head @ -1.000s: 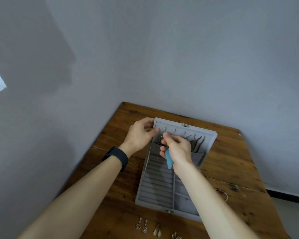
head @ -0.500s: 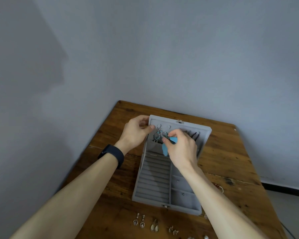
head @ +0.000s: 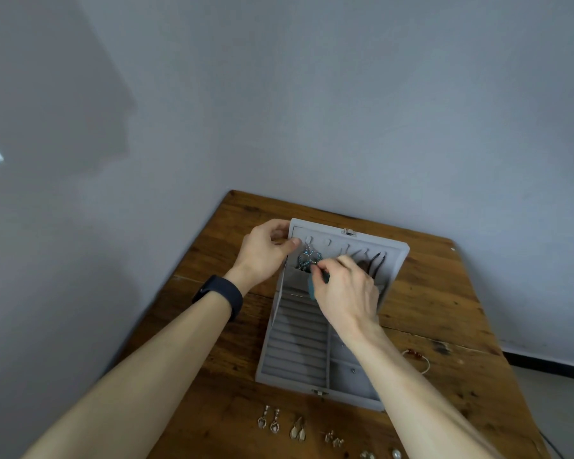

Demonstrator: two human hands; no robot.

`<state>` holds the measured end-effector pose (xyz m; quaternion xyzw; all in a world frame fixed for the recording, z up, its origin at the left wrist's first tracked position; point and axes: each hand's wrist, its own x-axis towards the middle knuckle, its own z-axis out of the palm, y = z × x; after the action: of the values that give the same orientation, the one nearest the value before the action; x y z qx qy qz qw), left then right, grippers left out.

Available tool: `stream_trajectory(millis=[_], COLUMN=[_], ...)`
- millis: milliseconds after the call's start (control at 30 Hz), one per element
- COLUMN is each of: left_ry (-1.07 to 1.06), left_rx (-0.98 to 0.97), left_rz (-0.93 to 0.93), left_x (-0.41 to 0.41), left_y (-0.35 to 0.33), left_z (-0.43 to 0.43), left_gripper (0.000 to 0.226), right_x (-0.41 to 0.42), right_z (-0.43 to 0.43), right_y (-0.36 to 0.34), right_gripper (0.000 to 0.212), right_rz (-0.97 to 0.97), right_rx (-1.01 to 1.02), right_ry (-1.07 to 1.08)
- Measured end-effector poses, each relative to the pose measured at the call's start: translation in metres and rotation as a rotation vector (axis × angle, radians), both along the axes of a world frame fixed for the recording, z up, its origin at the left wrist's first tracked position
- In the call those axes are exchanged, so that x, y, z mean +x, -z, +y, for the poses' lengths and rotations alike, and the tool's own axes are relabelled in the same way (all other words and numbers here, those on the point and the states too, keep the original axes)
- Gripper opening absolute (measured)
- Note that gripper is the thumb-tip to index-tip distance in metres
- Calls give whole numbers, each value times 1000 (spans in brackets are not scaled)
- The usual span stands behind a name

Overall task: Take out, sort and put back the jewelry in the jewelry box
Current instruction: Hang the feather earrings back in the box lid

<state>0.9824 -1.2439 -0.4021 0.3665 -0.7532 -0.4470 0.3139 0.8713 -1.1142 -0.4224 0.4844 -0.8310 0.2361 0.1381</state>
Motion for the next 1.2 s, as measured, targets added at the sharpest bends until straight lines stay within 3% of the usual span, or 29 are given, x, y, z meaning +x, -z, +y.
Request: stream_trajectory(millis=[167,500,800,1000,1200], left_ry=[-6,5,6,7,-1], left_rx=[0,7,15,25,35], left_rz=[6,7,20,25,25], left_x=[0,3,4,4,3], left_y=[0,0,-1,-2,-3], left_z=[2,3,5,6,6], left_gripper=[33,34,33,33,33], right_x=[8,-4,-19,-6,2], right_z=[-3,4,2,3,11], right_y=[6,15,14,14,-2], right_gripper=[35,22,15,16,38], right_rz=[46,61,256,80,-141], right_rx=[81,14,-52,1,189], right_ry=[1,-30,-33,-156,-213])
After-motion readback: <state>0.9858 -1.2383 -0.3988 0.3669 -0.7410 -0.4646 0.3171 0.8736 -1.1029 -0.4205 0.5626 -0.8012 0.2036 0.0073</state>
